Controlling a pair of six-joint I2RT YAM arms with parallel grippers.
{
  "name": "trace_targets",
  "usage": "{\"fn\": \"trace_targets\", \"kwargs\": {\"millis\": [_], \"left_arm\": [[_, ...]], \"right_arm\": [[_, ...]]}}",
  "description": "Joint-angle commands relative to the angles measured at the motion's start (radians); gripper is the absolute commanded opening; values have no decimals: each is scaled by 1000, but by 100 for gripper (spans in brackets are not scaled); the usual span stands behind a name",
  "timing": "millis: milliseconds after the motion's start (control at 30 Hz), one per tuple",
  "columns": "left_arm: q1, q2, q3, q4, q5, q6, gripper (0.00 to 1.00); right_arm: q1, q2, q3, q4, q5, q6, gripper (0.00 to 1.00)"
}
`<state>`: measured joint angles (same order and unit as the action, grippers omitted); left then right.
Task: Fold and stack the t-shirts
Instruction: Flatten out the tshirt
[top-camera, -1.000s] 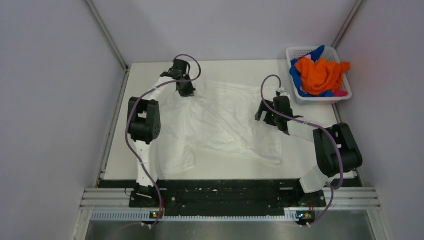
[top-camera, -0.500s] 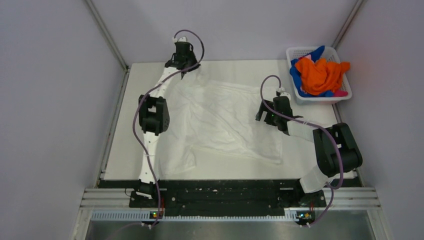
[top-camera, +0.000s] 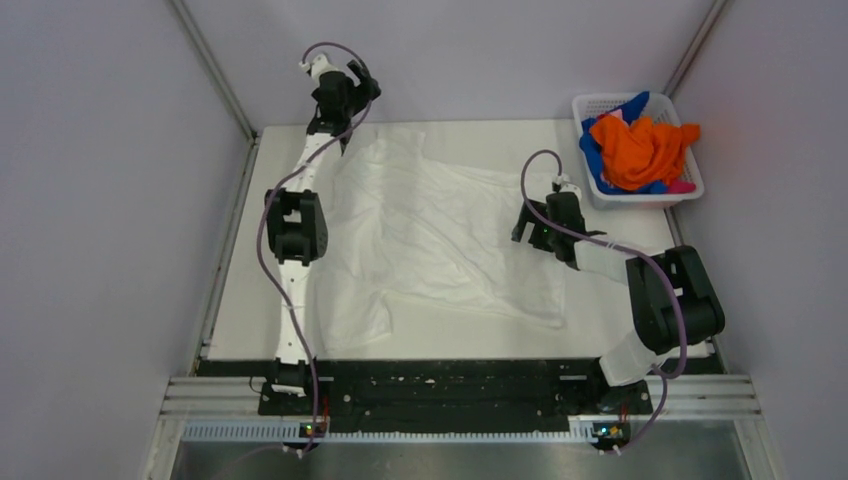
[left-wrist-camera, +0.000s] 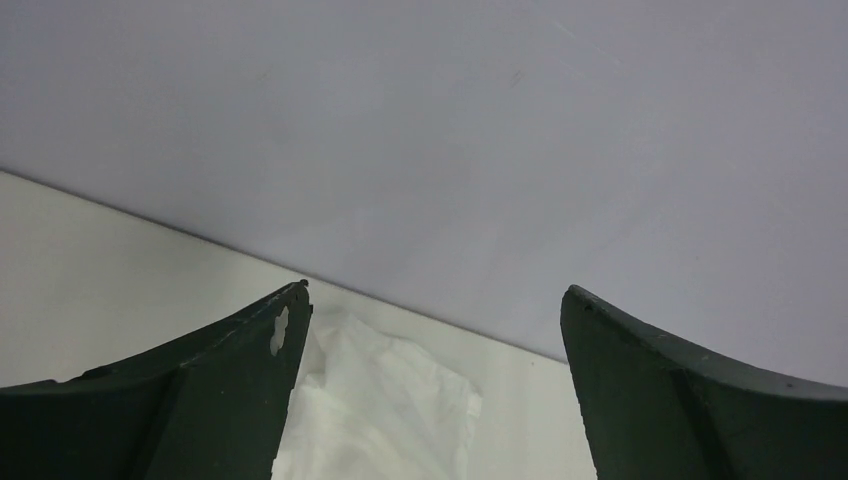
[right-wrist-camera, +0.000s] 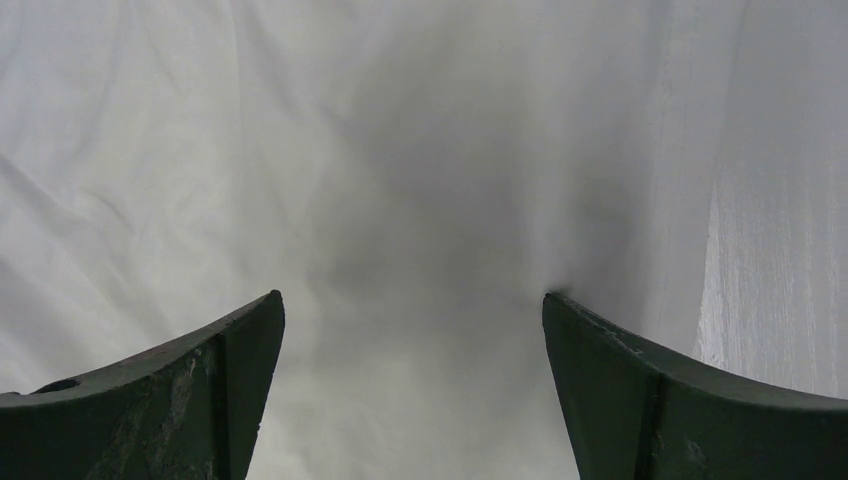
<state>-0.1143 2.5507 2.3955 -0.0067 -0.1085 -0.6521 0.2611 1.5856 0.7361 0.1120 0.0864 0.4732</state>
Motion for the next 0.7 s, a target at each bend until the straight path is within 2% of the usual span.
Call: {"fn": "trace_targets", "kwargs": {"millis": [0,100,233,300,400,533,667], "left_arm": [[-21,-252,-156,58,77,54,99],[-30,-390,-336,-4,145,88,99],[-39,-568,-621,-129,103,93,99],[-39,-643,-811,-132,80,85,99],[-39,-715,-1000,-128,87,67,99],[-36,-721,-1128,-139,67,31,99],[-36,-690,-1122,-216,103,15,99]], "right_arm": [[6,-36,67,-39,46,-4,99],[5,-57,97,-64,85,2,99],[5,-85,116,-64,107,28,99],[5,-80,130,-76,93,32,99],[5,-75,117,-71,66,48,99],[5,-67,82,-41,40,60,99],[6,-41,64,-21,5,63,99]]}}
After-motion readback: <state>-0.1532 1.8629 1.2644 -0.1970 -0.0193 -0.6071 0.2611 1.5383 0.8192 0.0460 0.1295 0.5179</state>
